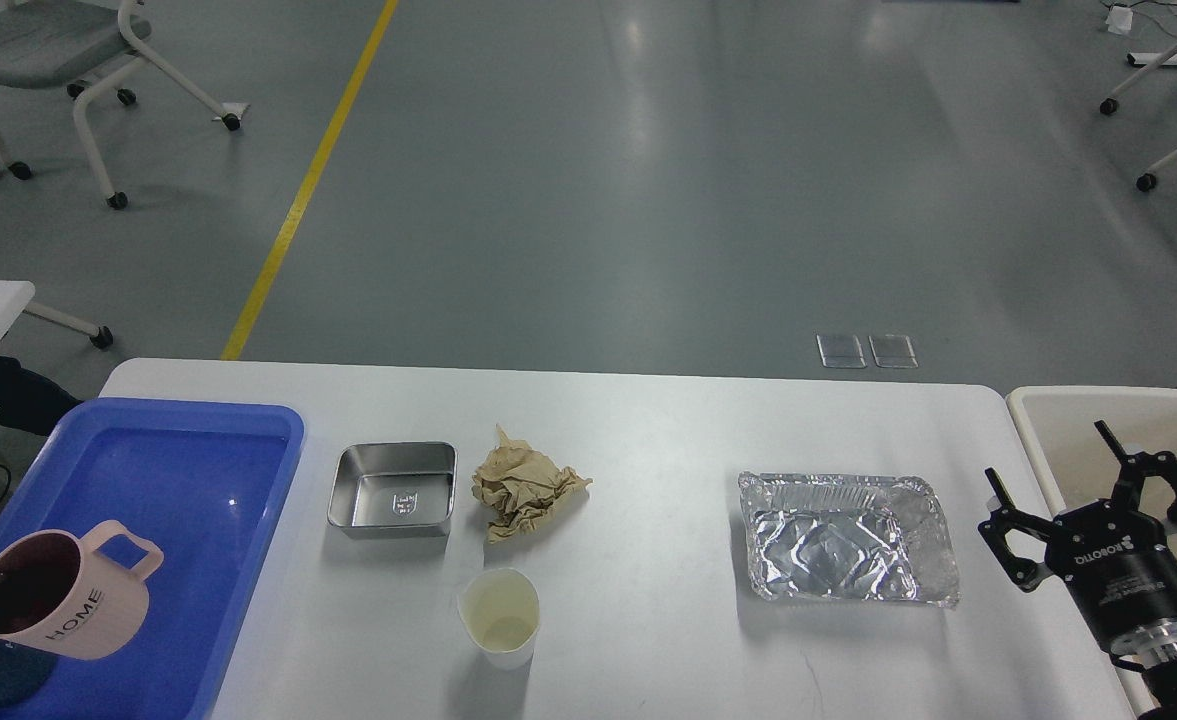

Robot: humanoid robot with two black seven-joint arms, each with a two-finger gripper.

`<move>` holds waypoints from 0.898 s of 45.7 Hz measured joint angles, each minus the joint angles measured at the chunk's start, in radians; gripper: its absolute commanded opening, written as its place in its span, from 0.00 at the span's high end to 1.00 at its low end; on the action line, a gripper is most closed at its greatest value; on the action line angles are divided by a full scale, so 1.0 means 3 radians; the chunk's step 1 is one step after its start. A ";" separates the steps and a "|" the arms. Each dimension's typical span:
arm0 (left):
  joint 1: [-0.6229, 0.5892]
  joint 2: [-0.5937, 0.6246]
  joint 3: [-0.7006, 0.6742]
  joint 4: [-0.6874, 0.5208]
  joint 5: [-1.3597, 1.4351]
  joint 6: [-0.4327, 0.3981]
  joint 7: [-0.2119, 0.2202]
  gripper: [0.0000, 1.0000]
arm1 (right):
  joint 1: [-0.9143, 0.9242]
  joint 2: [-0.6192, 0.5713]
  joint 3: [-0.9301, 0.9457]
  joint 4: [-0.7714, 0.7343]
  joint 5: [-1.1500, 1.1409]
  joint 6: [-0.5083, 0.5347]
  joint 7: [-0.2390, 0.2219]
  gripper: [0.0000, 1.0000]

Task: Tidy desktop
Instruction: 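Lower the pink mug into the blue tray and release it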

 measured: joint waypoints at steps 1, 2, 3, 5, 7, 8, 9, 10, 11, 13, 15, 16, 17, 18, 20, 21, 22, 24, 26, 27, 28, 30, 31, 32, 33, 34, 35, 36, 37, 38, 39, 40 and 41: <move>0.0000 -0.0016 0.0022 0.0014 0.0000 0.0011 0.0000 1.00 | 0.0000 0.0000 0.0000 0.0000 0.0000 0.0001 0.0000 0.00; 0.0000 -0.0033 0.0041 0.0030 -0.0001 0.0021 0.0000 1.00 | 0.0000 0.0000 0.0000 0.0000 0.0000 0.0001 0.0000 0.00; 0.0000 -0.0056 0.0060 0.0055 -0.0003 0.0032 0.0000 1.00 | 0.0000 0.0000 0.0000 0.0000 0.0000 0.0001 0.0000 0.00; 0.0000 -0.0097 0.0086 0.0106 -0.0005 0.0048 -0.0001 1.00 | -0.0002 0.0000 0.0000 0.0000 0.0000 0.0001 0.0000 0.00; 0.0000 -0.0158 0.0110 0.0182 -0.0007 0.0060 -0.0003 1.00 | -0.0004 0.0000 0.0000 0.0000 -0.0001 0.0003 0.0000 0.00; 0.0001 -0.0189 0.0119 0.0218 -0.0008 0.0065 -0.0006 1.00 | -0.0005 0.0000 0.0000 0.0000 0.0000 0.0004 0.0000 0.00; 0.0002 -0.0220 0.0124 0.0255 -0.0009 0.0069 -0.0010 1.00 | -0.0005 0.0000 0.0000 0.0000 0.0000 0.0005 0.0000 0.00; 0.0005 -0.0257 0.0129 0.0300 -0.0010 0.0076 -0.0010 1.00 | -0.0005 0.0000 -0.0001 0.0000 0.0000 0.0006 0.0000 0.00; 0.0011 -0.0286 0.0132 0.0333 -0.0010 0.0080 -0.0013 1.00 | -0.0005 0.0000 -0.0001 0.0000 0.0000 0.0006 0.0000 0.00; 0.0027 -0.0343 0.0136 0.0401 -0.0013 0.0086 -0.0017 1.00 | -0.0007 -0.0001 -0.0002 0.0000 0.0000 0.0007 0.0000 0.00; 0.0048 -0.0386 0.0137 0.0452 -0.0016 0.0099 -0.0018 1.00 | -0.0009 -0.0003 -0.0003 0.0000 0.0000 0.0007 0.0000 0.00; 0.0060 -0.0406 0.0138 0.0473 -0.0019 0.0107 -0.0019 1.00 | -0.0009 -0.0003 -0.0004 0.0000 -0.0001 0.0007 0.0000 0.00; 0.0076 -0.0430 0.0138 0.0500 -0.0022 0.0119 -0.0019 1.00 | -0.0010 -0.0004 -0.0004 0.0000 -0.0002 0.0007 0.0000 0.00; 0.0089 -0.0451 0.0138 0.0520 -0.0026 0.0129 -0.0019 1.00 | -0.0010 -0.0004 -0.0004 0.0000 -0.0002 0.0007 0.0000 0.00; 0.0115 -0.0505 0.0138 0.0563 -0.0036 0.0151 -0.0019 1.00 | -0.0010 -0.0005 -0.0004 -0.0001 -0.0002 0.0007 0.0000 0.00; 0.0126 -0.0532 0.0138 0.0582 -0.0038 0.0159 -0.0018 1.00 | -0.0011 -0.0005 -0.0004 -0.0002 -0.0003 0.0007 0.0000 0.00; 0.0140 -0.0567 0.0139 0.0605 -0.0039 0.0168 -0.0014 1.00 | -0.0011 -0.0005 -0.0004 -0.0003 -0.0003 0.0007 0.0000 0.00; 0.0167 -0.0626 0.0142 0.0640 -0.0041 0.0176 -0.0009 1.00 | -0.0011 -0.0005 -0.0004 -0.0004 -0.0003 0.0007 0.0000 0.00; 0.0200 -0.0674 0.0142 0.0689 -0.0041 0.0190 -0.0002 1.00 | -0.0011 -0.0005 -0.0004 -0.0005 -0.0003 0.0007 0.0000 0.00; 0.0216 -0.0692 0.0143 0.0712 -0.0041 0.0196 -0.0003 1.00 | -0.0011 -0.0005 -0.0004 -0.0005 -0.0003 0.0007 0.0000 0.00; 0.0232 -0.0711 0.0143 0.0738 -0.0041 0.0207 -0.0002 1.00 | -0.0011 -0.0005 -0.0004 -0.0005 -0.0003 0.0007 0.0000 0.00; 0.0271 -0.0755 0.0143 0.0810 -0.0036 0.0242 0.0003 1.00 | -0.0011 -0.0005 -0.0004 -0.0005 -0.0003 0.0007 0.0000 0.00; 0.0291 -0.0778 0.0143 0.0844 -0.0034 0.0260 0.0004 1.00 | -0.0011 -0.0005 -0.0004 -0.0005 -0.0003 0.0007 0.0000 0.00; 0.0310 -0.0802 0.0143 0.0877 -0.0032 0.0278 0.0004 1.00 | -0.0011 -0.0005 -0.0004 -0.0005 -0.0003 0.0007 0.0000 0.00; 0.0329 -0.0827 0.0143 0.0907 -0.0029 0.0294 0.0004 1.00 | -0.0011 -0.0005 -0.0004 -0.0005 -0.0003 0.0007 0.0000 0.00; 0.0349 -0.0857 0.0143 0.0941 -0.0024 0.0310 0.0005 1.00 | -0.0011 -0.0005 -0.0004 -0.0005 -0.0003 0.0007 0.0000 0.00; 0.0362 -0.0879 0.0143 0.0962 -0.0021 0.0319 0.0005 1.00 | -0.0011 -0.0005 -0.0004 -0.0005 -0.0003 0.0007 0.0000 0.00; 0.0372 -0.0899 0.0143 0.0977 -0.0019 0.0328 0.0005 1.00 | -0.0011 -0.0004 -0.0004 -0.0005 -0.0003 0.0007 0.0000 0.00; 0.0381 -0.0918 0.0144 0.0989 -0.0017 0.0336 0.0004 1.00 | -0.0011 -0.0003 -0.0005 -0.0005 -0.0003 0.0007 0.0000 0.00; 0.0387 -0.0928 0.0144 0.0996 -0.0017 0.0340 0.0004 1.00 | -0.0011 -0.0002 -0.0005 -0.0005 -0.0003 0.0007 0.0000 0.00; 0.0393 -0.0935 0.0144 0.1003 -0.0017 0.0344 0.0006 1.00 | -0.0011 -0.0002 -0.0005 -0.0005 -0.0003 0.0007 0.0000 0.00; 0.0398 -0.0940 0.0144 0.1008 -0.0017 0.0348 0.0006 1.00 | -0.0011 -0.0001 -0.0005 -0.0005 -0.0003 0.0007 0.0000 0.00; 0.0405 -0.0945 0.0144 0.1013 -0.0017 0.0354 0.0006 1.00 | -0.0012 -0.0001 -0.0005 -0.0005 -0.0003 0.0007 0.0000 0.00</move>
